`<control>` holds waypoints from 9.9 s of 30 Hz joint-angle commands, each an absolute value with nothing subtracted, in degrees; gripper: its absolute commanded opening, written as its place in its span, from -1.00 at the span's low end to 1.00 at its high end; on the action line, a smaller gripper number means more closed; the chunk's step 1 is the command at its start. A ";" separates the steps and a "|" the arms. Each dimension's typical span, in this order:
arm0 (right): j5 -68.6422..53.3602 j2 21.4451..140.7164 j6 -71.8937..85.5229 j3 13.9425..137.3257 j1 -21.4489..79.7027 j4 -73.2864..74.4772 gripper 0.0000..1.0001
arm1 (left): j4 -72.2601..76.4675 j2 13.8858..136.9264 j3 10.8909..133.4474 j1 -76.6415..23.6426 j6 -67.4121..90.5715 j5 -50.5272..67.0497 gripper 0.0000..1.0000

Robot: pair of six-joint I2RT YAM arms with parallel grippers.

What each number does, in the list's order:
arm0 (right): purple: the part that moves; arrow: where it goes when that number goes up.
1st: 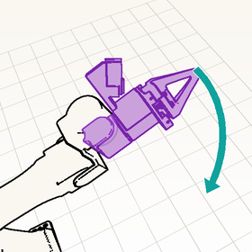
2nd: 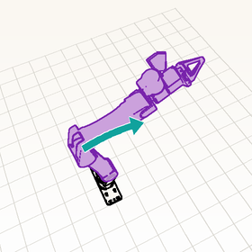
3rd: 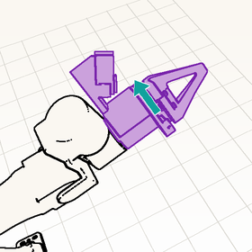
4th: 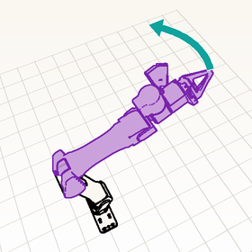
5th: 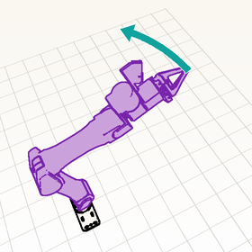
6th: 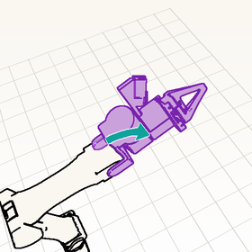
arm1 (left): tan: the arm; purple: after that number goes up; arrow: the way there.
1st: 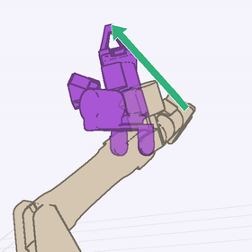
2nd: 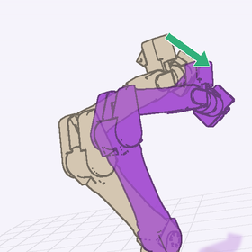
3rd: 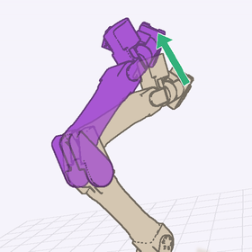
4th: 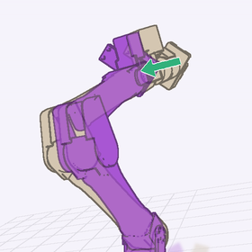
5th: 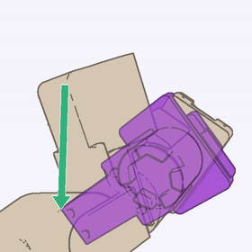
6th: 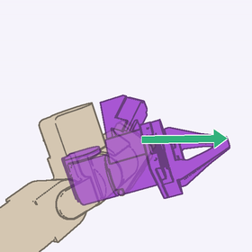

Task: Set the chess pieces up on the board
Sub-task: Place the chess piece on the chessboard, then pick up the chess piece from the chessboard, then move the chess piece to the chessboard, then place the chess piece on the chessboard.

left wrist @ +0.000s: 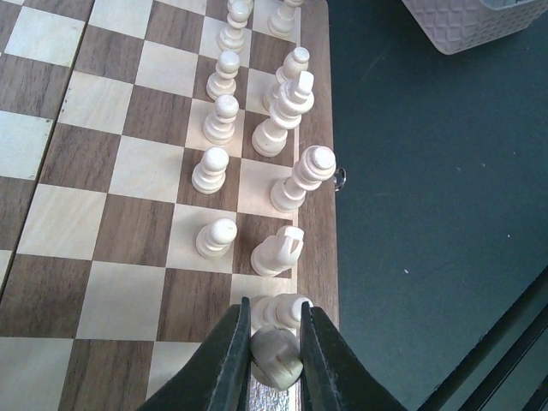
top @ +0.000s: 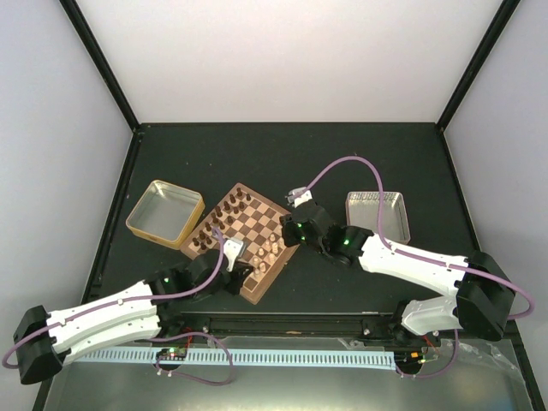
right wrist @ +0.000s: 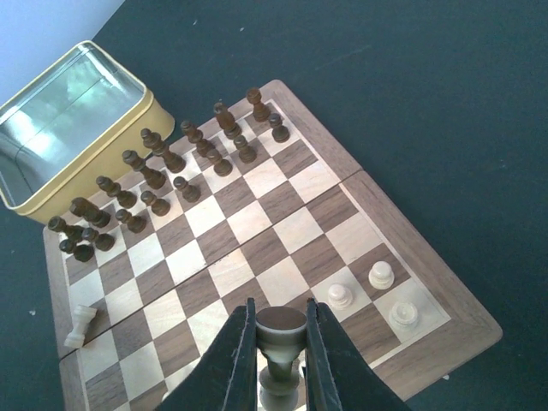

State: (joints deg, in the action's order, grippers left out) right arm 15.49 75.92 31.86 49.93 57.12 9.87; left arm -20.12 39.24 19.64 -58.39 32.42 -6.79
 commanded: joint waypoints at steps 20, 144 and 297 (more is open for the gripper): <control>-0.75 98.27 27.37 69.90 59.28 15.73 -0.82 | -27.43 35.03 23.06 -50.58 41.68 -22.69 -0.97; 10.14 79.99 44.70 52.04 62.31 30.37 -0.80 | -17.66 55.12 27.14 -49.88 32.39 11.52 -0.32; 17.54 95.10 45.79 62.25 54.35 26.00 -0.48 | -25.54 34.00 30.94 -47.08 33.00 -16.27 0.16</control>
